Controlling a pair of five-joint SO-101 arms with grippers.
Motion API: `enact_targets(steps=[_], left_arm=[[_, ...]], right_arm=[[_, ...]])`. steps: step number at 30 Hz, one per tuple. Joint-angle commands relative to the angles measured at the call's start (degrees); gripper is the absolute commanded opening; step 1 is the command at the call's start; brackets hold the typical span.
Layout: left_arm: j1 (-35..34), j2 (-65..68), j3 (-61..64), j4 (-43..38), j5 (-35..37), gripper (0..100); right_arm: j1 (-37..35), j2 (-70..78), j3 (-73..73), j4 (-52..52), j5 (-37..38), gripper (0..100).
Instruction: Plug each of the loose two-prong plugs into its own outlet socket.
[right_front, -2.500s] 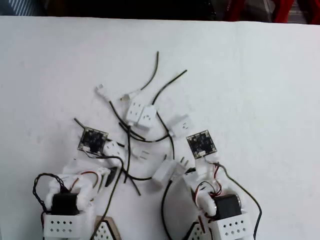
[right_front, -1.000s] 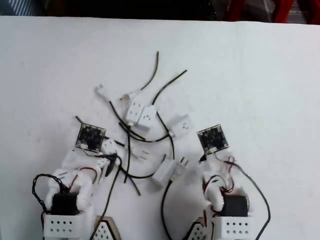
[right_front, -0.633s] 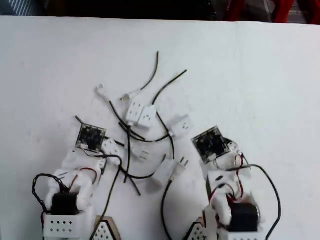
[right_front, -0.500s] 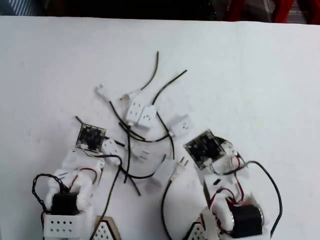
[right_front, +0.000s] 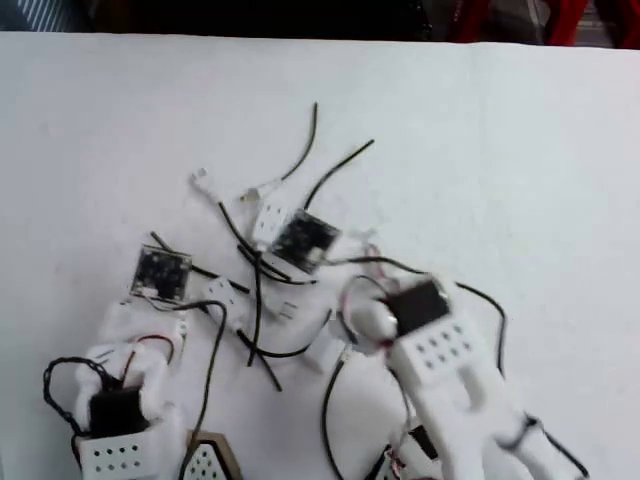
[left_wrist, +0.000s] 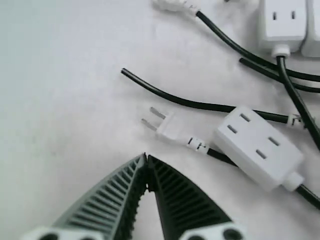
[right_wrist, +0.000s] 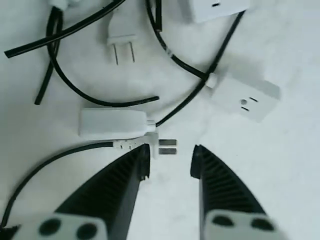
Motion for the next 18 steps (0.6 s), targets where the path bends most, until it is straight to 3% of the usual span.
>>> enact_targets(steps=[1,7,18], left_arm=[[-5.5,-0.5,-4.0,0.1,-0.7,2],[-9.4,-0.5,-4.0,0.1,-0.9,2],[-9.4,-0.5,-3.7,0.0,-1.0,2]], right_arm=[[-6.4,7.4,-6.0,-2.8,-2.7,14.4],[-14.5,20.5,-11.6,-8.6,-4.1,12.6],[-17.0,42.7,-25.0,-8.8,-4.1,17.3]])
